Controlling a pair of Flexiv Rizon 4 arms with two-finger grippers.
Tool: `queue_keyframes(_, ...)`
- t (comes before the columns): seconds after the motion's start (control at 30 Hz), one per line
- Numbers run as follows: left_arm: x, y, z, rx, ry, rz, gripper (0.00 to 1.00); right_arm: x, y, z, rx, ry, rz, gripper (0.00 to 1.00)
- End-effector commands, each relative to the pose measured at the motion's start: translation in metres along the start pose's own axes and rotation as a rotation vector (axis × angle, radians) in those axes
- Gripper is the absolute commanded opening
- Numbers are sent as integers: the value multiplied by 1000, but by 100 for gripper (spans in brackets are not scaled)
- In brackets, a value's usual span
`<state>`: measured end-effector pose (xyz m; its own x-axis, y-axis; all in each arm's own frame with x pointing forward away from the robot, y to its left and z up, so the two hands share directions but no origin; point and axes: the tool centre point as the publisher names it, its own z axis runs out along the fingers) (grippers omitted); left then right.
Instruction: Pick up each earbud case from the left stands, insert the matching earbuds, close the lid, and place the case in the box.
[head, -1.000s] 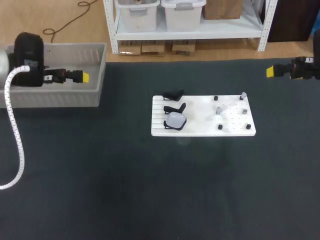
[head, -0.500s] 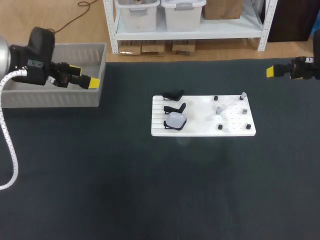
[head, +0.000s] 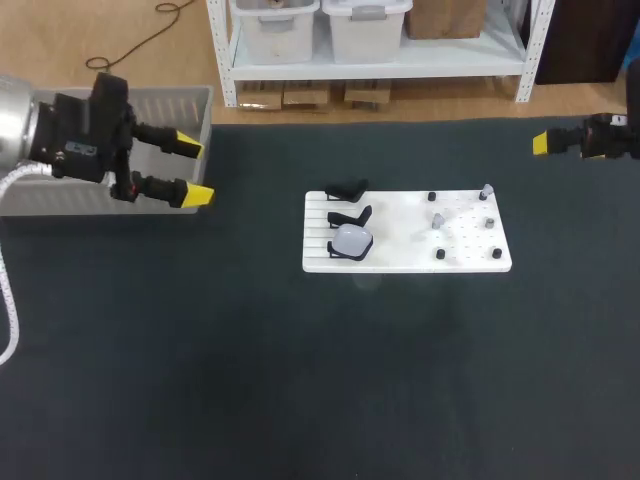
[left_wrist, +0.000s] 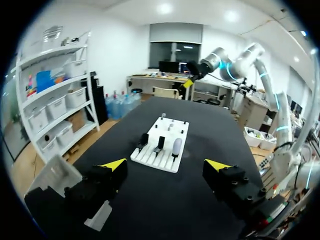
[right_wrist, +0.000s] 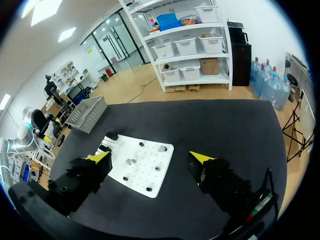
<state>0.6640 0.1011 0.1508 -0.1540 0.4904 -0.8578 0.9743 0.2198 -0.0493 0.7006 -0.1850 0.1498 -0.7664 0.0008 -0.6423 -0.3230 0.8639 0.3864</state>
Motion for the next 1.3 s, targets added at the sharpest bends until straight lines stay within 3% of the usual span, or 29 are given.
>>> queue_keyframes(0.03, 3, 4, 19, 76, 16, 36, 100, 0, 0, 0, -1, 0, -1, 100)
queue_keyframes(0.37, 14, -7, 54, 123, 40, 115, 100, 0, 0, 0, -1, 0, -1, 100)
queue_keyframes(0.67, 25, -7, 80, 186, 48, 104, 100, 0, 0, 0, -1, 0, -1, 100)
queue_keyframes(0.97, 33, -20, 111, 175, 68, 147, 100, 0, 0, 0, -1, 0, -1, 100)
queue_keyframes(1.3, 34, -36, 145, 183, 35, 161, 100, 0, 0, 0, -1, 0, -1, 100)
